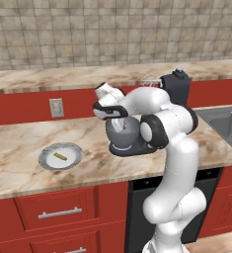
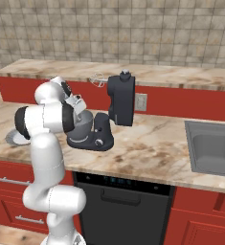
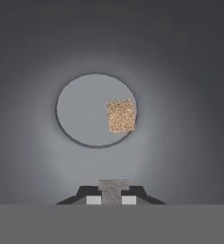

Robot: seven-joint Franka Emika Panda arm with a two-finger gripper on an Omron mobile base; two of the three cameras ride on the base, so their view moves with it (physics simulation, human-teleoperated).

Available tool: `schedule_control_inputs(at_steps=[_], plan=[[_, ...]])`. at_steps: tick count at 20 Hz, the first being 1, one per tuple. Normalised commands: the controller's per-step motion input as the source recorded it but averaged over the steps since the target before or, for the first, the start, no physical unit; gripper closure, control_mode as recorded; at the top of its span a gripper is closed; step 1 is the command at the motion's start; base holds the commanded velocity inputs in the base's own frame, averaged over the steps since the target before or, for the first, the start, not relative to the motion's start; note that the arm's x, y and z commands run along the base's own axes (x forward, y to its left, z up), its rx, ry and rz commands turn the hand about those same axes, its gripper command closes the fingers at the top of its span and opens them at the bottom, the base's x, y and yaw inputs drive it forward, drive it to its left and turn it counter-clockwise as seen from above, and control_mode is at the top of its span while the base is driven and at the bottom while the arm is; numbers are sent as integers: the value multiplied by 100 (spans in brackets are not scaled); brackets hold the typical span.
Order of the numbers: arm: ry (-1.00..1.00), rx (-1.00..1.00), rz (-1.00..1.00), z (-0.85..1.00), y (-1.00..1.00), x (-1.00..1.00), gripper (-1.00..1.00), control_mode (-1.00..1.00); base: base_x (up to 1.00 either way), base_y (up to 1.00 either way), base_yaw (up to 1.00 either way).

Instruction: Add butter and sugar cubes to the stand mixer bowl and then turn on the stand mixer to begin making frosting.

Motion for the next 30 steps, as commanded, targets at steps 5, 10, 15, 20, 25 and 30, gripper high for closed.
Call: schedule_control_inputs(at_steps=[5,10,15,20,25,30], plan=[[0,4,5,-48,-5,21,100,-100,0,0,0],[0,5,5,-31,-4,9,-100,-100,0,0,0],[0,5,0,18,0,-3,-100,-100,0,0,0],[-1,6,0,81,10,-26,-100,-100,0,0,0],[-2,7,-2,100,27,-70,-100,-100,0,0,0],[0,3,-10,52,49,-90,-100,-100,0,0,0]])
